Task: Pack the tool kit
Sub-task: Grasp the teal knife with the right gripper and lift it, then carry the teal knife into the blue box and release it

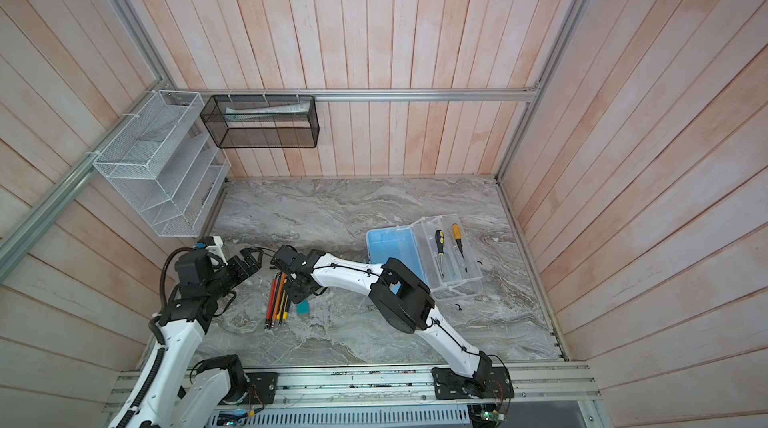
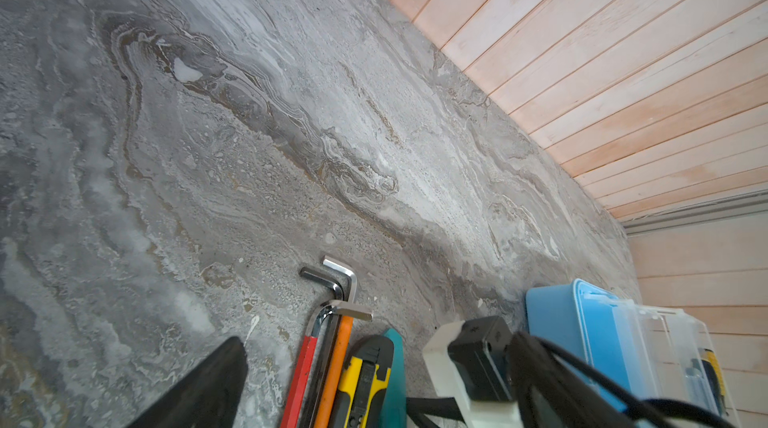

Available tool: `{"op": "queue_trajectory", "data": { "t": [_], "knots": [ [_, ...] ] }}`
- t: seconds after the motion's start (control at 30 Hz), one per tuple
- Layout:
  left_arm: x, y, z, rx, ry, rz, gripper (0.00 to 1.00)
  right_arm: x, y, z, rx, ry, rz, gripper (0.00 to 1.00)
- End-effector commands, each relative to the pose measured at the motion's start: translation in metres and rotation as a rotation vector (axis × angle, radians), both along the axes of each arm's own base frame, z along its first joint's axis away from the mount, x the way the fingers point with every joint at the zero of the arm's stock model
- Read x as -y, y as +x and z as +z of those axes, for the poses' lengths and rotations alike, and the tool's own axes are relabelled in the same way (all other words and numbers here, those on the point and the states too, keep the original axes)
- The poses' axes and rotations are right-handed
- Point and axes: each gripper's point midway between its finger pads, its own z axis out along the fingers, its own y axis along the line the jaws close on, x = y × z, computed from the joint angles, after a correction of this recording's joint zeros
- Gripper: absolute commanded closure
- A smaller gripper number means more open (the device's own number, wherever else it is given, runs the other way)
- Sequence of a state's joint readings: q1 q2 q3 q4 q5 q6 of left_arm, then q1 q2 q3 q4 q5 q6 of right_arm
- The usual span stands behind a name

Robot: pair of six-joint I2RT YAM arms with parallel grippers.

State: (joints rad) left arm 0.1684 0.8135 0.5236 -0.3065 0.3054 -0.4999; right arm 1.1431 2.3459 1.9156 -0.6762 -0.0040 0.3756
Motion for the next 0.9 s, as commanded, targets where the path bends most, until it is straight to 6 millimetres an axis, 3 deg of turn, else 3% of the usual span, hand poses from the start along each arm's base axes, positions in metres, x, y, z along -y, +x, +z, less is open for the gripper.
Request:
{"op": "queue_trajectory", "data": {
  "t": [0.0,0.07,0.17,0.33,0.53,0.7,0.87],
  "knots": [
    [-0.004,0.000,0.008,0.013,0.027,0.012,0.00,0.034,-0.003,-0.025,0.006,-0.159,-0.032,0.57],
    [-0.004,0.000,0.008,0.014,0.025,0.007,0.00,0.038,-0.003,-0.026,0.010,-0.170,-0.038,0.57],
    [-0.003,0.001,0.007,0.011,0.024,0.003,0.00,0.030,-0.006,-0.025,-0.008,-0.126,-0.027,0.58],
    [-0.003,0.001,0.006,0.005,0.025,0.004,0.00,0.020,-0.006,-0.023,-0.015,-0.096,-0.025,0.70],
    [-0.003,0.001,0.003,0.003,0.021,-0.003,0.00,0.026,0.028,0.022,0.090,-0.066,-0.065,0.79],
    [-0.002,0.003,0.003,0.000,0.018,-0.009,0.00,0.060,0.054,0.057,0.156,-0.073,-0.130,0.82],
    [-0.002,0.002,0.000,-0.007,0.020,-0.010,0.00,0.109,0.077,0.099,0.201,-0.034,-0.238,0.83]
  ]
}}
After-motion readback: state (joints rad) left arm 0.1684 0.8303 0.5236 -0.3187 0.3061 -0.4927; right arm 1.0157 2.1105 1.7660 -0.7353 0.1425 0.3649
